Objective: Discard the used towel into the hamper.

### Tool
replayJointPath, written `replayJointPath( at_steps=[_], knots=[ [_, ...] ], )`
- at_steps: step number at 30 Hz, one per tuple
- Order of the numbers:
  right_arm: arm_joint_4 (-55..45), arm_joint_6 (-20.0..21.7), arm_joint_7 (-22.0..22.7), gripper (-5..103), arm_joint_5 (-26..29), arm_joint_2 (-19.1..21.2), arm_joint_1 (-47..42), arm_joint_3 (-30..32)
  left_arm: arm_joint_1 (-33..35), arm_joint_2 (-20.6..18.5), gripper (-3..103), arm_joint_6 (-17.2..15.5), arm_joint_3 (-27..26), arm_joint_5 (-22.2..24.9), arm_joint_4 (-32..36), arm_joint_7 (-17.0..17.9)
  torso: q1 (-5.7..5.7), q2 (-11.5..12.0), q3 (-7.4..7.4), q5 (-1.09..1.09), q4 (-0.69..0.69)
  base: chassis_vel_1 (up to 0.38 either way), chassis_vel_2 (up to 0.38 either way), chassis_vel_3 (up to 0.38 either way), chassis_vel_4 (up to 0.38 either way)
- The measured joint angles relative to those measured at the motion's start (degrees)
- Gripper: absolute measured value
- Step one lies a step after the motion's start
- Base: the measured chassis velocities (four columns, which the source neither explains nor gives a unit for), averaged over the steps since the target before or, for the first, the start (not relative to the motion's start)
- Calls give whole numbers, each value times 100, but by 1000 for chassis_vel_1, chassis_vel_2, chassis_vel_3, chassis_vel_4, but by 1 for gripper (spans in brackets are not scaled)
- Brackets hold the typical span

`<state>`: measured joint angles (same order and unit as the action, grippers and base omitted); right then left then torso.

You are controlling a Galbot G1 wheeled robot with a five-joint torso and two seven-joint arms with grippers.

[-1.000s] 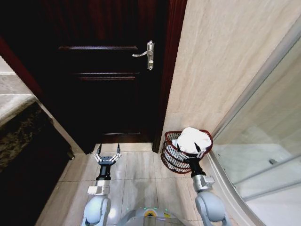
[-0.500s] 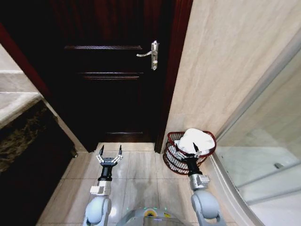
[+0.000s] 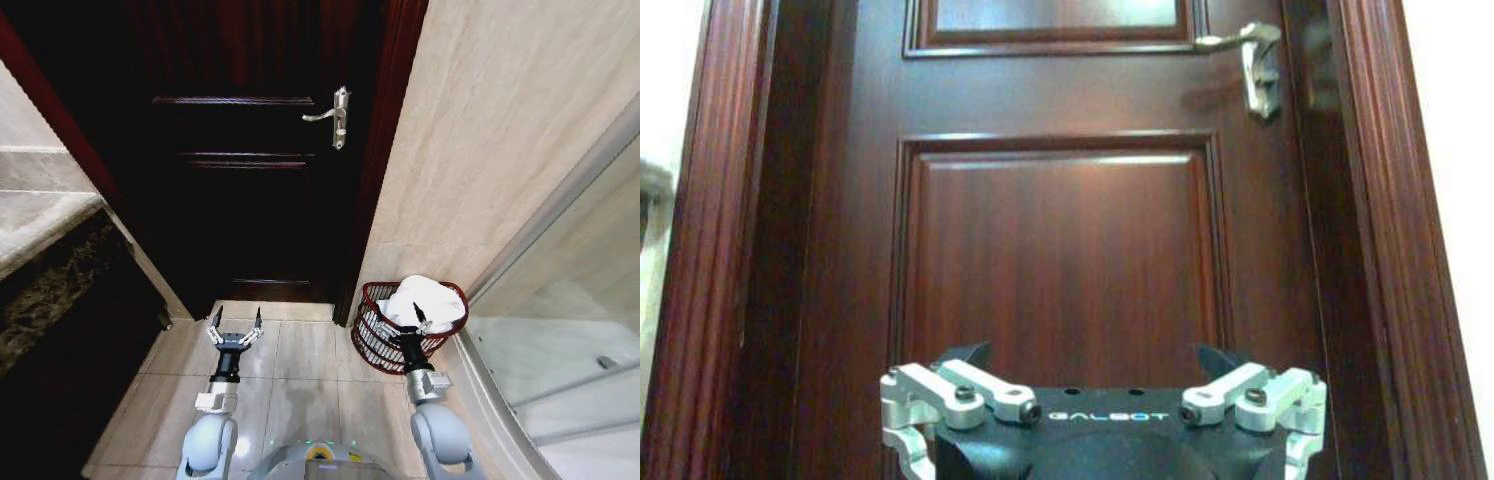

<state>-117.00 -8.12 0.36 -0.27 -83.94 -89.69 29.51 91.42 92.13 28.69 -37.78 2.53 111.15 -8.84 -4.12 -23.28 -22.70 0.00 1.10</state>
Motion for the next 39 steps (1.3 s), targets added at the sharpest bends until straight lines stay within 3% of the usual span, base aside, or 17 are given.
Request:
replayJointPath(
  at_steps=[6,10,12,15,16,18,20,22,23,27,29,31,35,39],
  knots=[
    [-2,-49,-6,100,-6,12,0,25,60,0,100,-13,0,8,69,-1,-46,-114,-67,-1,-1,0,0,0,0],
    [67,-135,-9,100,-63,-31,15,96,135,0,100,-185,-20,28,150,61,-87,-212,-126,0,-1,0,0,0,0],
    [67,-135,-13,100,-50,-27,-7,160,176,1,100,-322,-41,70,207,66,-109,-260,-151,0,-1,0,0,0,0],
    [75,-130,-86,100,131,47,-75,472,283,-58,100,-842,-86,474,435,12,-152,-364,-211,-2,-2,0,0,0,0],
    [75,-130,-86,100,131,47,-75,472,283,-58,100,-842,-86,474,435,12,-152,-364,-211,-2,-2,0,0,0,0],
    [-9,-56,-308,100,457,167,-241,749,276,-444,100,-1217,-167,782,583,-11,-186,-439,-253,0,0,0,0,0,0],
    [-45,-28,-342,100,536,203,-286,798,267,-594,100,-1311,-192,875,623,-20,-192,-457,-265,-1,0,0,0,0,0],
    [-180,31,-501,100,856,353,-489,977,288,-1163,100,-1622,-234,1318,778,-15,-223,-543,-319,0,0,0,0,0,0],
    [-180,31,-501,100,856,353,-489,977,288,-1163,100,-1622,-234,1318,778,-15,-223,-543,-319,0,0,0,0,0,0],
    [-437,34,-721,100,1209,470,-747,1164,581,-1820,100,-1678,-154,1818,1047,109,-273,-667,-393,1,-1,0,0,0,0],
    [-486,36,-739,100,1247,467,-778,1175,604,-1858,100,-1631,-146,1848,1069,128,-281,-685,-402,0,-1,0,0,0,0],
    [-722,34,-777,100,1358,392,-923,1186,638,-1887,100,-1329,-133,1878,1124,174,-313,-757,-444,-1,-1,0,0,0,0],
    [-994,14,-792,100,1407,317,-1099,1119,631,-1793,100,-1020,-119,1773,1131,317,-350,-843,-491,-2,0,0,0,0,0],
    [-1268,102,-792,100,1434,234,-1129,1044,653,-1700,100,-1069,-184,1568,1191,609,-392,-943,-549,-2,0,0,0,0,0]
  ],
)
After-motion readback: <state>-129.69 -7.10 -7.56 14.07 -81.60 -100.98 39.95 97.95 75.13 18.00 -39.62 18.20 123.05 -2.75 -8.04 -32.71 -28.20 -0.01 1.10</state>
